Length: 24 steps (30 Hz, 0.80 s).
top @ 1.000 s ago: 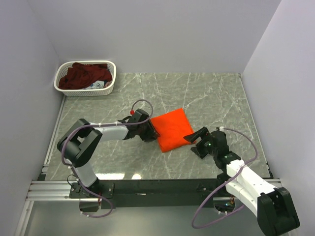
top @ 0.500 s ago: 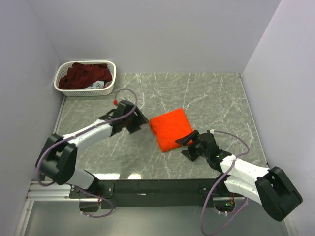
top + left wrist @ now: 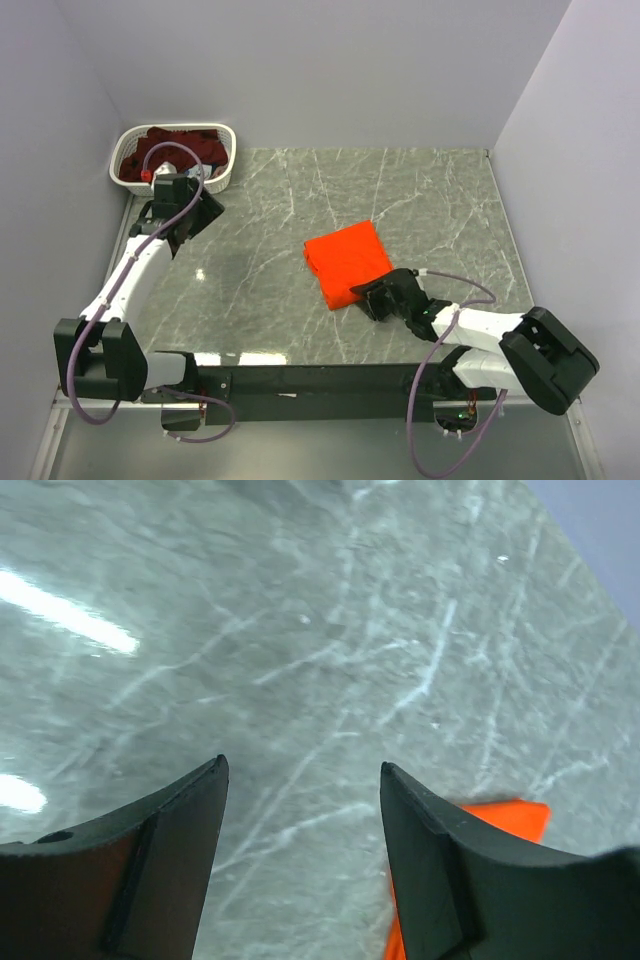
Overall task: Fold and stack the t-shirts
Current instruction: Neatly place the folded tshirt to the corner
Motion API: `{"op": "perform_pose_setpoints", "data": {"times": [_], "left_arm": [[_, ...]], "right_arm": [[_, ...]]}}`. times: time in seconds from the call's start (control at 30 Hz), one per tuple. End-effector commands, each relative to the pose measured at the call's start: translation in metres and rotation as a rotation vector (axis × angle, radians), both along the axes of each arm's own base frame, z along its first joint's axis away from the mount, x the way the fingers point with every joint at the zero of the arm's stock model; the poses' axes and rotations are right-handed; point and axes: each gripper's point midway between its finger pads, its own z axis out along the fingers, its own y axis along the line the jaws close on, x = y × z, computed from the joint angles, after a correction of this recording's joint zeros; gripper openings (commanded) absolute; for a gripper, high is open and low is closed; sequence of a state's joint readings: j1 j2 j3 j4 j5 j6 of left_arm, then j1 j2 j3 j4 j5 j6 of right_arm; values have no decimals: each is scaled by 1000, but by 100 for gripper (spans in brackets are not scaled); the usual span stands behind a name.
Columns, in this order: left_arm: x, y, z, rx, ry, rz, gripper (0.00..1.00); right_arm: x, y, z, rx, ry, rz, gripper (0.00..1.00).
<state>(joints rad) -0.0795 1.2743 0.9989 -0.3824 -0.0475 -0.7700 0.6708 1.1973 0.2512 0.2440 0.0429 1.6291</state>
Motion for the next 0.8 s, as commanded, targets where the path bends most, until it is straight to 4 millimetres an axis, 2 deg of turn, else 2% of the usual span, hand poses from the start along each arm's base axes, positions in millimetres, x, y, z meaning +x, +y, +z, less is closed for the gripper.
{"op": "perform_pose_setpoints", "data": {"times": [0.0,0.03,0.13,0.23,0.3,0.33,0.43,0.47,0.5,0.53,0.67,0.7,0.77], "left_arm": [[-6,21,-4,75,-15,22,67],[-8,21,-6,58,-9,11,67],[-6,34,-3,86,-6,42,67],[-5,35,-2,81,-19,42,67],[-7,32,-5,69,-12,29,67],[-6,42,-5,70,-8,55,67],[-7,43,-6,74,-8,57,67],[-7,44,-5,74,-12,58,67],[-8,45,-4,78,-14,61,67],[-8,46,-4,81,-15,64,67],[-8,46,-6,84,-11,65,67],[-8,46,-6,82,-11,63,67],[-7,45,-6,79,-11,60,67]], "right_arm": [[15,-11,3,0,-5,-141,43],[16,-12,3,8,-1,-159,33],[23,-15,5,23,3,-207,19],[36,-18,6,39,3,-250,1],[45,-20,4,45,5,-274,0],[55,-23,7,50,-5,-298,0],[77,-33,8,59,-16,-354,0],[91,-47,10,70,-30,-407,0],[99,-52,9,70,-33,-433,0],[113,-70,12,73,-51,-490,0],[148,-101,19,47,-78,-578,0],[163,-118,25,33,-93,-615,0],[176,-136,28,16,-96,-648,0]]}}
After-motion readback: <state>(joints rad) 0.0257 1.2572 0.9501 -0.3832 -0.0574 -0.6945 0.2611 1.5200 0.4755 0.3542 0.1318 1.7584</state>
